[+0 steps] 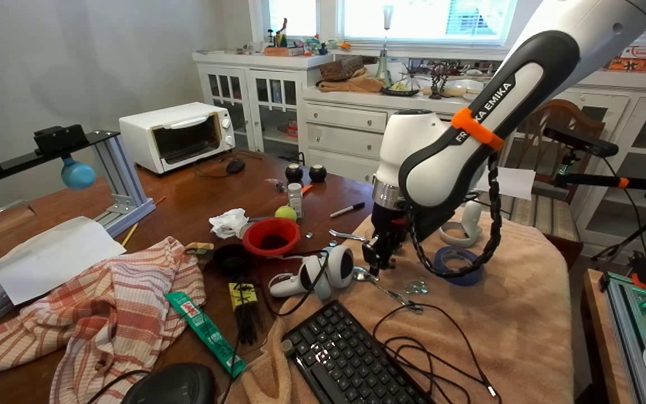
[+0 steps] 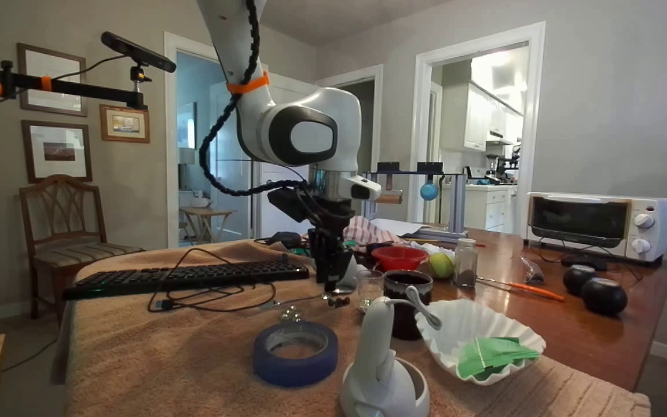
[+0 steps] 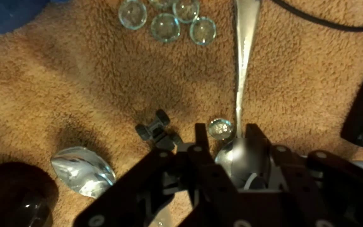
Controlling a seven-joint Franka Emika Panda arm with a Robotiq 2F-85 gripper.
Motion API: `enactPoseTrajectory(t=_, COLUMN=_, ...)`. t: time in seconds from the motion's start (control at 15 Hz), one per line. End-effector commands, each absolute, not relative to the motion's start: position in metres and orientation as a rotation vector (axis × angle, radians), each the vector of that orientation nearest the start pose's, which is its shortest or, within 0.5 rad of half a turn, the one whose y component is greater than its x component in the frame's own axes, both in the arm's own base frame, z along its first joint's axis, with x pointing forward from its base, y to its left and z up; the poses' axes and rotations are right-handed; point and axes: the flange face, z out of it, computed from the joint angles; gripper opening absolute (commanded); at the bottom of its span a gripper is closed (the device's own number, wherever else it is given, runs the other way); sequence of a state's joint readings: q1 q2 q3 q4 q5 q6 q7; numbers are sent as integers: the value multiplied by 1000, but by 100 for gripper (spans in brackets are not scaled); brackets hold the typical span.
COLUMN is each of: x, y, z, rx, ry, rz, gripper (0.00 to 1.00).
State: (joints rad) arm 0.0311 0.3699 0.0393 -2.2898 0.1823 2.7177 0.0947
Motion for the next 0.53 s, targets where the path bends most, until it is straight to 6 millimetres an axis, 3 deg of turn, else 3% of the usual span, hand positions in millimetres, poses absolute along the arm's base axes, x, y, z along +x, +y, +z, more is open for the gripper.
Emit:
enactPoseTrajectory(t=0.0, x=538, y=32, z=179, rx=-3039, ry=297, rz=-87, gripper=34)
enactPoseTrajectory(t=0.47, x=541, y=31, z=170, rx=-3040, ry=302, rz=-87, gripper=34)
